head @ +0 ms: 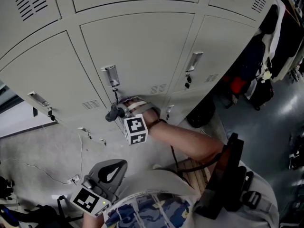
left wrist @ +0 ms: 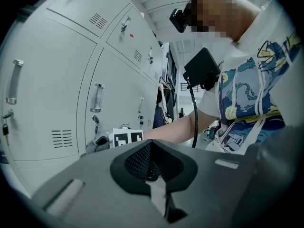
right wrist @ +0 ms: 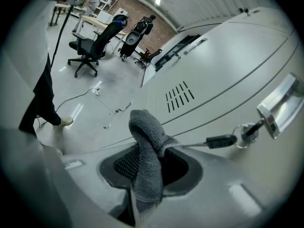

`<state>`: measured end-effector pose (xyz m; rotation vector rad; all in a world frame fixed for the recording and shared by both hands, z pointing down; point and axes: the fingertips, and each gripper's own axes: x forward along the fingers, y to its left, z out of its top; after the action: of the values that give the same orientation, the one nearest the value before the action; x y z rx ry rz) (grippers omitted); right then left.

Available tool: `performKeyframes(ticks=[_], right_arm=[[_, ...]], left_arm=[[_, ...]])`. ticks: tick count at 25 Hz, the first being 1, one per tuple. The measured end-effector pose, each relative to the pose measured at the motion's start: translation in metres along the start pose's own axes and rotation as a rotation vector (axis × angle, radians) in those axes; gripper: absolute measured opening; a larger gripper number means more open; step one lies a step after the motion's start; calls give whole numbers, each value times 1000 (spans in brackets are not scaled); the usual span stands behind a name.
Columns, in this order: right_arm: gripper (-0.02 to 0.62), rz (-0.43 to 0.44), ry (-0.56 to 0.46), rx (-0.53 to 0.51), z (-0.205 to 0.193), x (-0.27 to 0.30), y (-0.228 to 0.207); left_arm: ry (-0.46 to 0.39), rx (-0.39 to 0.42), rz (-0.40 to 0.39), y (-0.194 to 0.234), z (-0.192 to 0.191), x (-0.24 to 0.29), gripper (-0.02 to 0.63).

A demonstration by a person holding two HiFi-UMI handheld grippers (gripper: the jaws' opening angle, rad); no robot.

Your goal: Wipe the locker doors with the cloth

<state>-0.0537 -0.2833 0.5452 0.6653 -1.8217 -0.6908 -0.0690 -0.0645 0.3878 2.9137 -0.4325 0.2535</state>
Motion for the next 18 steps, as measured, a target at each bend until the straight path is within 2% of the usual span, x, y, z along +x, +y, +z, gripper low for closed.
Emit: performKeyframes(ticks=[12,18], right_arm=[[115,100,10,14,-14,31,34],[115,145,10,59,-19,35,42]], left_arm=[[11,-10,2,0,-2,5,2],[11,-12,6,-3,-2,7,2]])
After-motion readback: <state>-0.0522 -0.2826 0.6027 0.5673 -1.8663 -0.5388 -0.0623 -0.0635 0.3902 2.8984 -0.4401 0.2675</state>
